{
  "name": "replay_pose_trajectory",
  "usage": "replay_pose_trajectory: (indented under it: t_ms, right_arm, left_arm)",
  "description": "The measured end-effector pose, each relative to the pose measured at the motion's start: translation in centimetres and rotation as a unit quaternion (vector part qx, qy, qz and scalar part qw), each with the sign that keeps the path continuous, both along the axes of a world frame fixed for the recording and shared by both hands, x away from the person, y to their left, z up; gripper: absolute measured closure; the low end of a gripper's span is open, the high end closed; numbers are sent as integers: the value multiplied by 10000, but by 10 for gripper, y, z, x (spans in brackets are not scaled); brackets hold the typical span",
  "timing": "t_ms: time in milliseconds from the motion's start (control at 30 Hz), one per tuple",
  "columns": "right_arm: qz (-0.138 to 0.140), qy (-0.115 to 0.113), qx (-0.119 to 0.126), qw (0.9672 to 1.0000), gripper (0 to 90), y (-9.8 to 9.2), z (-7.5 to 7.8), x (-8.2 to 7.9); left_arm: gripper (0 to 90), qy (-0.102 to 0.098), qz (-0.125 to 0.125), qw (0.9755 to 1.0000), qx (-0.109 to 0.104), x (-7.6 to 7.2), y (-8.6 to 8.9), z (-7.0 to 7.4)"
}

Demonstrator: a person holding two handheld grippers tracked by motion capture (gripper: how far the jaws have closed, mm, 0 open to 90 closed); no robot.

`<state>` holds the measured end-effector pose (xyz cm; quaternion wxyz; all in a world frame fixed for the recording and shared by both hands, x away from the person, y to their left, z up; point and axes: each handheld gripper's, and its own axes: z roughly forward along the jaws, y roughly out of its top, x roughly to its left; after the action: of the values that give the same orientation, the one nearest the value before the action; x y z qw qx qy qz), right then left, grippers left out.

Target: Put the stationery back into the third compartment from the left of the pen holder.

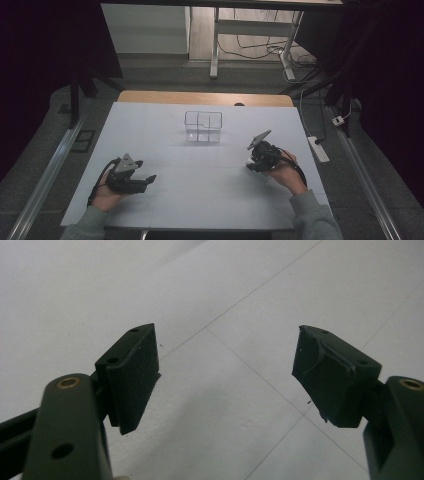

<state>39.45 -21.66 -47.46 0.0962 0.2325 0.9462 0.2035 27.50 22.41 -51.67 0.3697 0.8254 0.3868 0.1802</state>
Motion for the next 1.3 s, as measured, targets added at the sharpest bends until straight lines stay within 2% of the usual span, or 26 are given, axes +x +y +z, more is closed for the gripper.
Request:
replay_pose_trajectory:
  t_ms: [100, 333, 600, 767, 1100, 1300]
  right_arm:
    - [-57, -152, 189, 9997, 647, -4, 8, -3]
    - [-136, -300, 530, 9981, 647, -8, 18, -6]
    - [-319, -432, 1071, 9928, 647, -14, 27, -6]
    - [-512, -536, 1413, 9872, 647, -21, 32, -6]
    - [-725, -721, 2187, 9704, 646, -30, 42, -6]
    - [-813, -880, 2453, 9620, 646, -32, 47, -7]
  left_arm:
    - [263, -6, 5, 10000, -4, 0, 0, 0]
    - [263, -30, 25, 10000, -12, 0, 0, 1]
    - [263, -24, 19, 10000, -15, 0, 0, 1]
    - [263, -23, 13, 10000, -9, 0, -1, 1]
    - [264, -31, 21, 10000, -13, 0, 0, 1]
    - [264, -31, 17, 10000, -4, 0, 0, 1]
